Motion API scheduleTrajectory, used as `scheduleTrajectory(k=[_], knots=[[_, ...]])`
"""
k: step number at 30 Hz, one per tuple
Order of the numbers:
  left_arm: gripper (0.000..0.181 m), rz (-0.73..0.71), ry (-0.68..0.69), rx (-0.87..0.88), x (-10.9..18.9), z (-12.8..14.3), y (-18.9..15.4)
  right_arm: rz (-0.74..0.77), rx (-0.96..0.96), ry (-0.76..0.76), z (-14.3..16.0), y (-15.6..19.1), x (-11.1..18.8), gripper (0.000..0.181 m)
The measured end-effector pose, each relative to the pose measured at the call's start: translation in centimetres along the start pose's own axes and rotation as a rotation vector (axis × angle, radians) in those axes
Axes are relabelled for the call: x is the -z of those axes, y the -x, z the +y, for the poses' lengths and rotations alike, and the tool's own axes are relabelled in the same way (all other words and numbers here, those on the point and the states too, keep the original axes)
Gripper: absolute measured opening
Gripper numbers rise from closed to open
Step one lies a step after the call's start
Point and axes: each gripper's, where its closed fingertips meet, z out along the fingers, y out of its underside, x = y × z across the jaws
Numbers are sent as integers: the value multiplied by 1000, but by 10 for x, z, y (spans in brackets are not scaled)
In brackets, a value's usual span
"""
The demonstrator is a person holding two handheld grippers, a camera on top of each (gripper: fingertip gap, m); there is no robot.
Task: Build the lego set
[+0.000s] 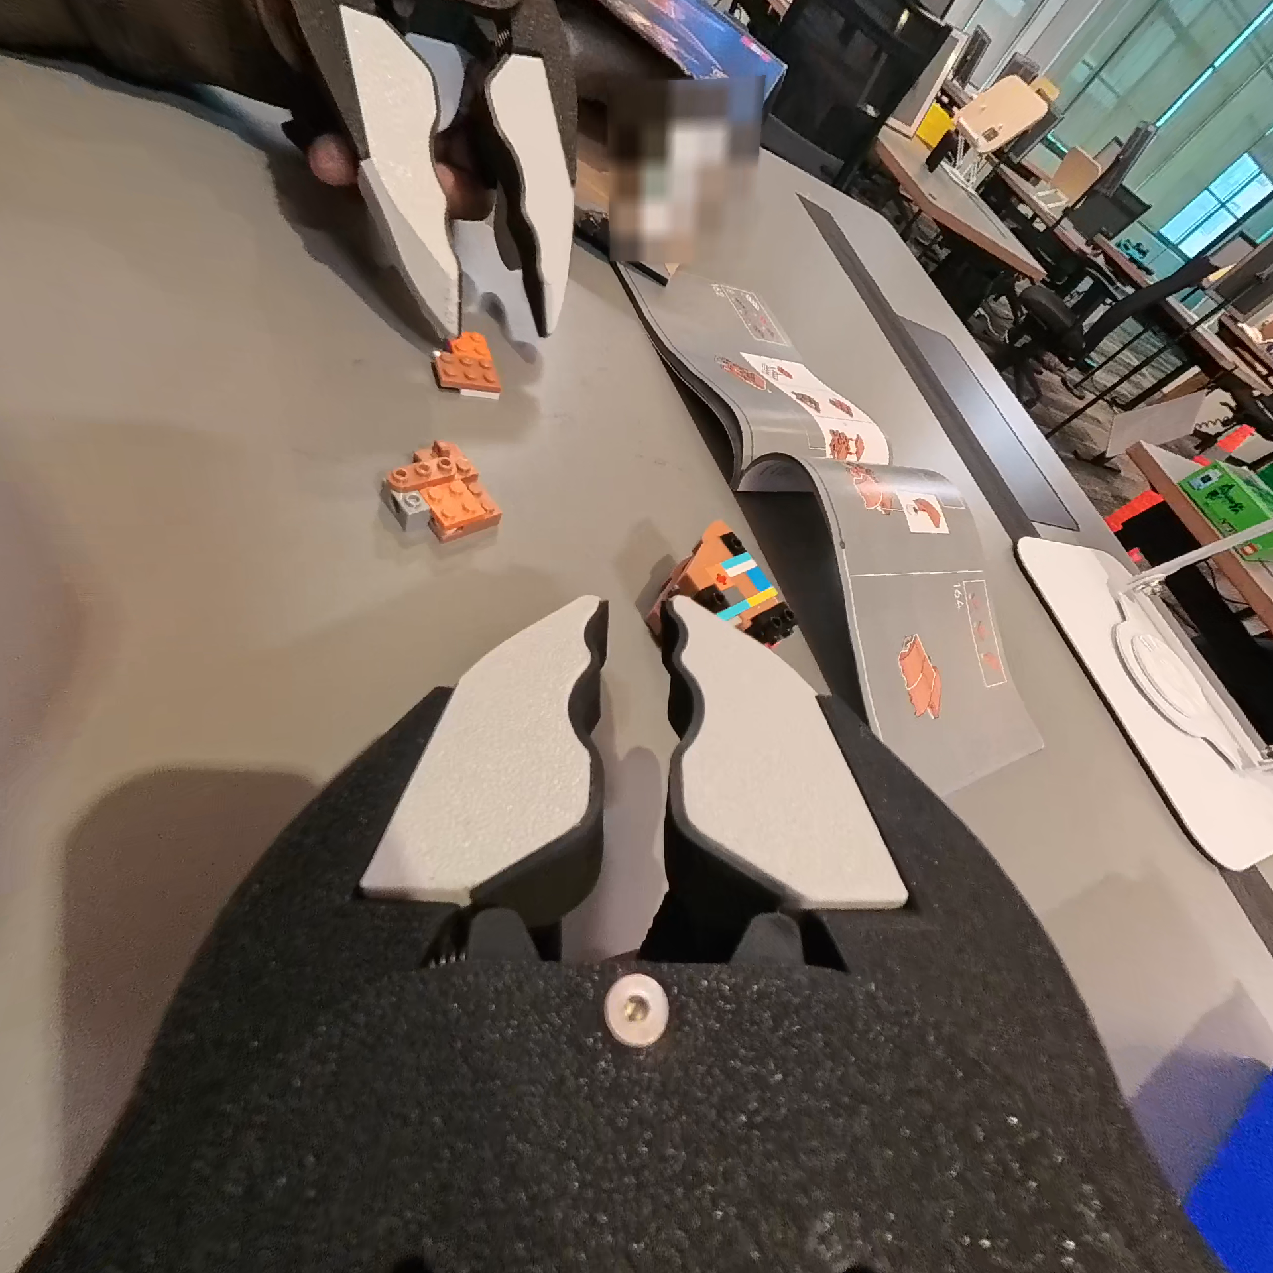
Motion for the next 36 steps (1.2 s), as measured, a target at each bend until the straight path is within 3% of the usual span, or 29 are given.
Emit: scheduleTrajectory(k=[36], knots=[[34,-35,25,53,-3,3,9,-21,-6,1,9,6,23,13]])
